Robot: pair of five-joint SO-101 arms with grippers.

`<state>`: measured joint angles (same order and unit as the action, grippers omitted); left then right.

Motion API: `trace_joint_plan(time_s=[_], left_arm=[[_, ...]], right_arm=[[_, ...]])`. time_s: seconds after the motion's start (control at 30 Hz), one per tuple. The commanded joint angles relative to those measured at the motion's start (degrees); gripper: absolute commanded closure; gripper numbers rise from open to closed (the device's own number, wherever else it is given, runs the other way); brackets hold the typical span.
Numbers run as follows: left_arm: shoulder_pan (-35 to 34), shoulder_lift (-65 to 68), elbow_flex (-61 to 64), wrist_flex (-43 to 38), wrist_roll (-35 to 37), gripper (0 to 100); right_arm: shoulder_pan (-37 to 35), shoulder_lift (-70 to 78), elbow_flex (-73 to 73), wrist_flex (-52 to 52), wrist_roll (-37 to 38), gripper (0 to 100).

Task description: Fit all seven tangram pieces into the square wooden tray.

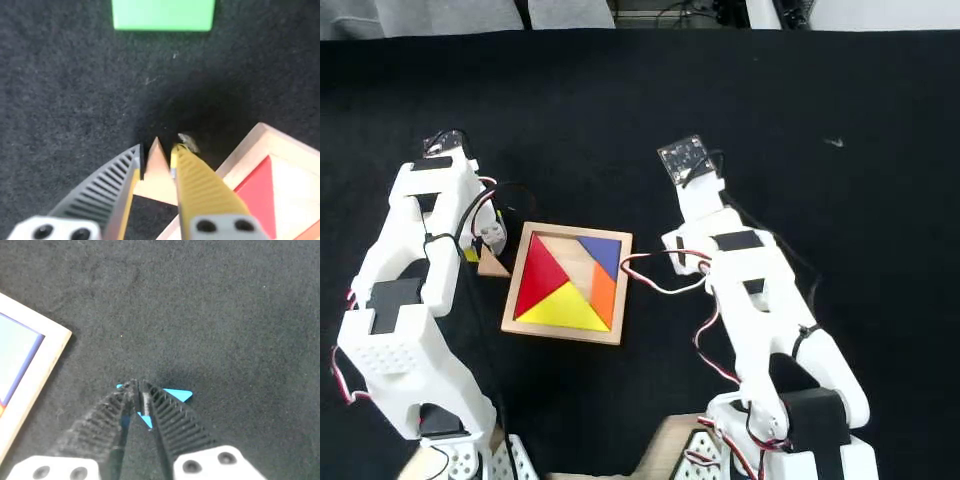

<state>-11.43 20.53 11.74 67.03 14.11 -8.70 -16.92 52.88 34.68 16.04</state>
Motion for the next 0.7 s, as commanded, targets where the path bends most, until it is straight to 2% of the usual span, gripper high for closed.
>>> trace_joint_plan(time_s=[0.0,0.07,0.2,0.27,0.43,0.6,0.67], left_arm=[[0.8,-0.4,1.4,2.3,0.3,89],[0.7,-1.0,2.4,2.5,0.4,85],[-0.8,-1.1,2.9,2.5,0.5,68],[-2.1,-1.5,3.0,2.7,1.1,62],[-2.2,-7.3,6.8,6.3,4.1,65],[0.8,-10.6,15.2,-3.6,6.5,69],[0.5,-10.5,15.4,-5.1,6.7,71]], right_arm=[[0.4,-0.1,-1.5,-0.5,0.4,98.7],[0.4,-0.1,-1.5,-0.5,0.4,98.7],[0.4,-0.1,-1.5,-0.5,0.4,98.7],[0.4,-0.1,-1.5,-0.5,0.4,98.7],[0.4,-0.2,-1.5,-0.5,0.4,98.7],[0.4,-0.4,-1.5,-0.5,0.4,98.7],[0.4,-0.4,-1.5,-0.5,0.4,98.7]])
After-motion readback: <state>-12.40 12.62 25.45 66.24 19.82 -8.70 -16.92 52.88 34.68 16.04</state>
